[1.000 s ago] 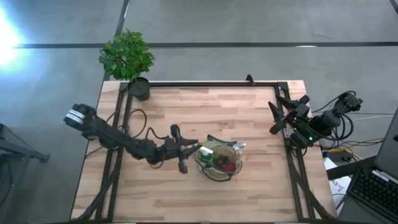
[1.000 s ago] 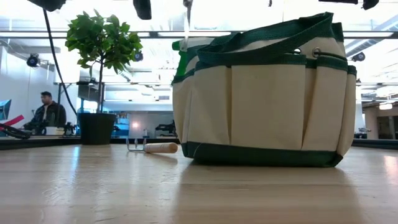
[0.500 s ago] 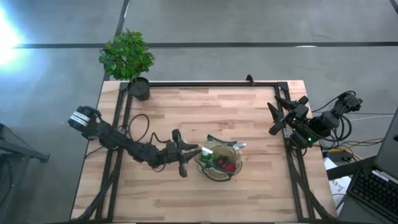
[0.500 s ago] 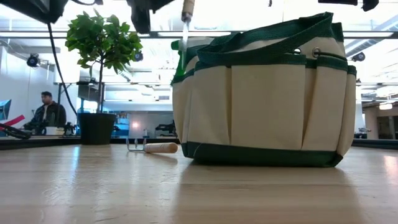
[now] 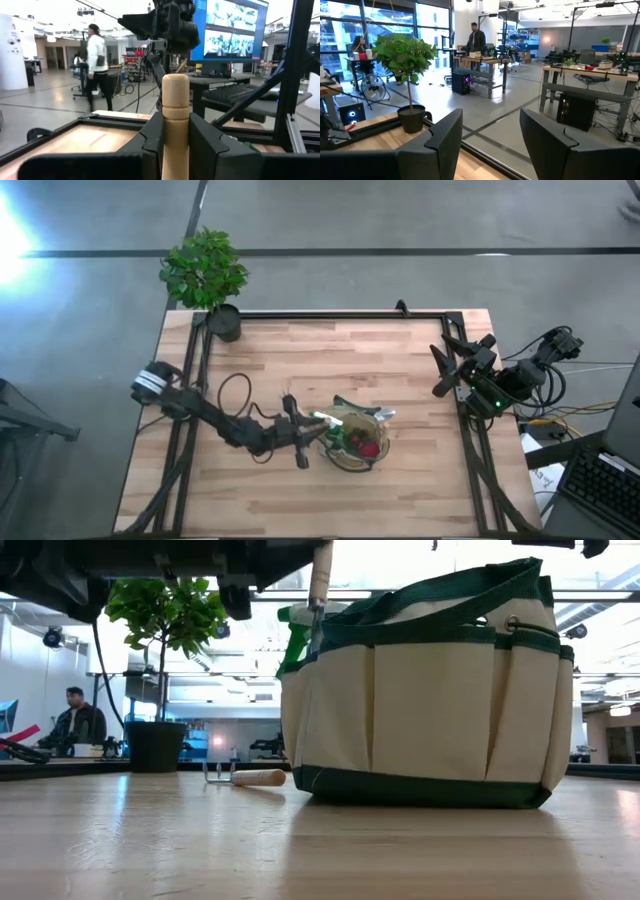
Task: Pick & Place Garden tools in Gardening bag
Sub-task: Put the top trowel into the gardening bag
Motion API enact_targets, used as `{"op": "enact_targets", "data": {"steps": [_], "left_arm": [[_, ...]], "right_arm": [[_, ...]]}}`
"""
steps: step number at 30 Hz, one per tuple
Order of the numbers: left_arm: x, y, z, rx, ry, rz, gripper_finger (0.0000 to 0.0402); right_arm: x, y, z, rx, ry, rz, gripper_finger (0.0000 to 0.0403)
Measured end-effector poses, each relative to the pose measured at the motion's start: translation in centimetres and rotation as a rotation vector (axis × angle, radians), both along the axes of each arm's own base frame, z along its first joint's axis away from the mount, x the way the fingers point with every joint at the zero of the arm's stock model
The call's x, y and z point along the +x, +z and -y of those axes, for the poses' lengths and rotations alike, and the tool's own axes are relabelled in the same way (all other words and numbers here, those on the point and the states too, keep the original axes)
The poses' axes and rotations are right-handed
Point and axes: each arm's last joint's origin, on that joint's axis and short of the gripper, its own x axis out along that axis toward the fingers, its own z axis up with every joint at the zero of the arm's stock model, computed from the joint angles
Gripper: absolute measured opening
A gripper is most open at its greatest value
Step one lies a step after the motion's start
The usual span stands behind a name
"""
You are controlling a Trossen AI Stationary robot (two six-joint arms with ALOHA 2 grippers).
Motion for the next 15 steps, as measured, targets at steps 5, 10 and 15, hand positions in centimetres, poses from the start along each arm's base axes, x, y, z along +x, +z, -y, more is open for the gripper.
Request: {"op": "enact_targets", "data": {"steps": [5, 10, 15], "left_arm": [[0.0, -0.4, 0.2, 0.002, -0.008, -0.020, 0.0063], [-0.5, -1.0, 0.4, 0.006, -0.019, -0.040, 0.0063], [-1.1, -2.1, 0.2, 0.008, -0.006, -0.074, 0.0063]], "right_arm": [[0.0, 0.0, 0.0, 0.001, 0.001, 0.001, 0.0189], [0.0, 0.0, 0.0, 0.002, 0.001, 0.002, 0.0189], [0.0, 0.0, 0.0, 0.002, 0.001, 0.002, 0.0189]]}}
